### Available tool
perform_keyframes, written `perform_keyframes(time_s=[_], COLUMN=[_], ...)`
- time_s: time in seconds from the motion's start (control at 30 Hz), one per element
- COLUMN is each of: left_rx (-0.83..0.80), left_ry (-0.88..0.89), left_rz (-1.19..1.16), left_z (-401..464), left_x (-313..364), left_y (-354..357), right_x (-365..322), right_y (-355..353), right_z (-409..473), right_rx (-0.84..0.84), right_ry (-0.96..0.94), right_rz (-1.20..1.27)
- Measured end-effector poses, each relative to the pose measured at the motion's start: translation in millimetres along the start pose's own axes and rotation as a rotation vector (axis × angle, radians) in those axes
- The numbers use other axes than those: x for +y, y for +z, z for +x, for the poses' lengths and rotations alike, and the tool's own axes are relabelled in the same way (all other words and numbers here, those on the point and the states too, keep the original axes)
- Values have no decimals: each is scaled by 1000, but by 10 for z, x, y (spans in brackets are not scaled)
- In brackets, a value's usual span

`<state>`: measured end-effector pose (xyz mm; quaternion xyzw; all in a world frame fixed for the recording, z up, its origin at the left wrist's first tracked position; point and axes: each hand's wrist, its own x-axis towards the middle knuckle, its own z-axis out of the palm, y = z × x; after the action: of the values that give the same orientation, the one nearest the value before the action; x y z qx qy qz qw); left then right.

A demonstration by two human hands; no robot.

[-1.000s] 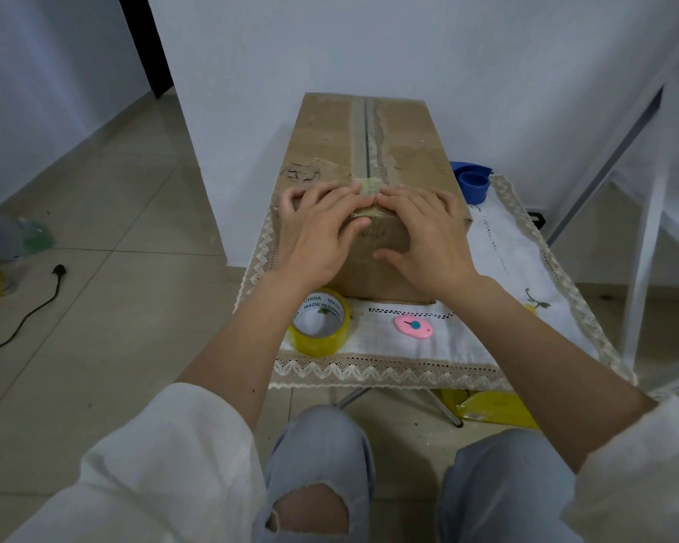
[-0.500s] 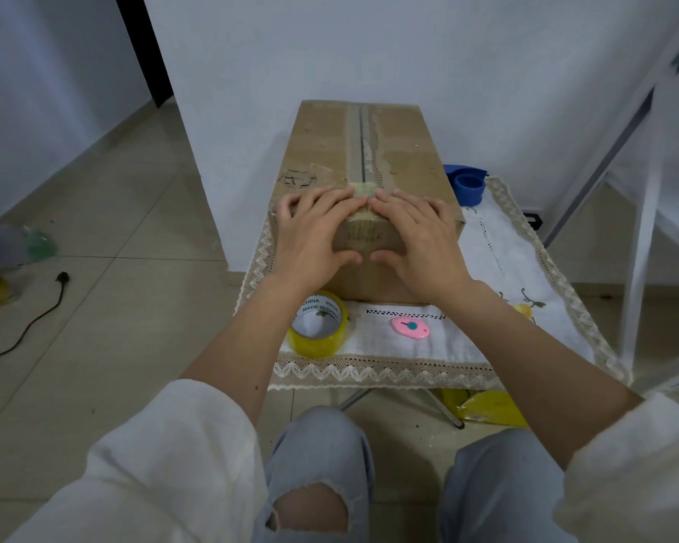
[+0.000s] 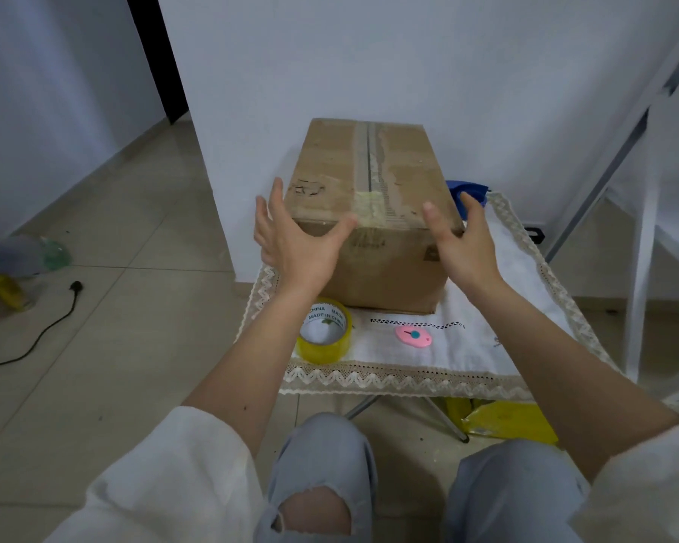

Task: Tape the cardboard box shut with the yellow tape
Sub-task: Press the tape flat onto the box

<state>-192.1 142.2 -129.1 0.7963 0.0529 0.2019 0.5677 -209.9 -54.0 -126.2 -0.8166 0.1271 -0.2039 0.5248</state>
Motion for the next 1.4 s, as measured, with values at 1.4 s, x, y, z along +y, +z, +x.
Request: perform_keyframes(time_s=[1.4], left_rx=[-109], left_ry=[28], left_rz=[61], left_z=[196], left_x=[-577], left_y=[202], right_x=[414], right_y=[443], right_z=[-69], right_rx=[102], right_ry=[-58], right_rz=[59])
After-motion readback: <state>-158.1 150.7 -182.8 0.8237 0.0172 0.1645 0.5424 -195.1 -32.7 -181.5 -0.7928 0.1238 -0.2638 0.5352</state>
